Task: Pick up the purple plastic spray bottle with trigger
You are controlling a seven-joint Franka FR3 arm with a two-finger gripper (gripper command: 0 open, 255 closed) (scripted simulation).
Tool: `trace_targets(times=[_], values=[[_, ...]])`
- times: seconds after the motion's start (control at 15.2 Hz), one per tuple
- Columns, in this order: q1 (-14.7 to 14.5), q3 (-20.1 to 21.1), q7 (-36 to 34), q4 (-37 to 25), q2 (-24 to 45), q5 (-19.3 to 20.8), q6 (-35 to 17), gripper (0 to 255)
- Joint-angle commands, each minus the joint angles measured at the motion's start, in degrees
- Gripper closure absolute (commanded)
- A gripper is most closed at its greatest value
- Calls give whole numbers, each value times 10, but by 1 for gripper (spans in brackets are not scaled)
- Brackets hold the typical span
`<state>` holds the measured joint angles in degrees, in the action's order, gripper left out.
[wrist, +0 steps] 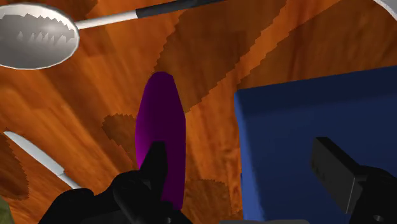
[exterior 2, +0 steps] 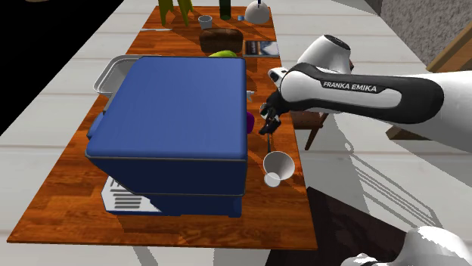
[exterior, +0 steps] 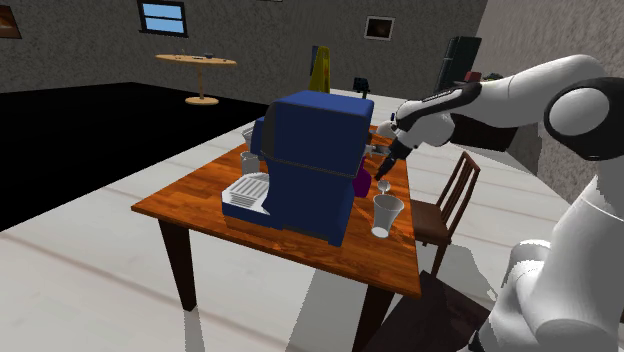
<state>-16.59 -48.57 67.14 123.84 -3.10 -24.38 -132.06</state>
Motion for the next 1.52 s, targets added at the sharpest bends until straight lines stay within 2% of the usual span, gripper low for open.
trace_targets(times=[0.0,0.2,0.33,0.79,0.99,1.06,1.45], values=[[-4,-18,86,-46,64,-94,15,0],[38,-4,182,-124,155,-207,61,0],[75,15,226,-177,205,-261,90,0],[89,34,264,-159,232,-300,65,0],[90,35,268,-158,234,-303,63,0],[90,35,268,-158,234,-303,63,255],[90,35,268,-157,234,-303,63,255]])
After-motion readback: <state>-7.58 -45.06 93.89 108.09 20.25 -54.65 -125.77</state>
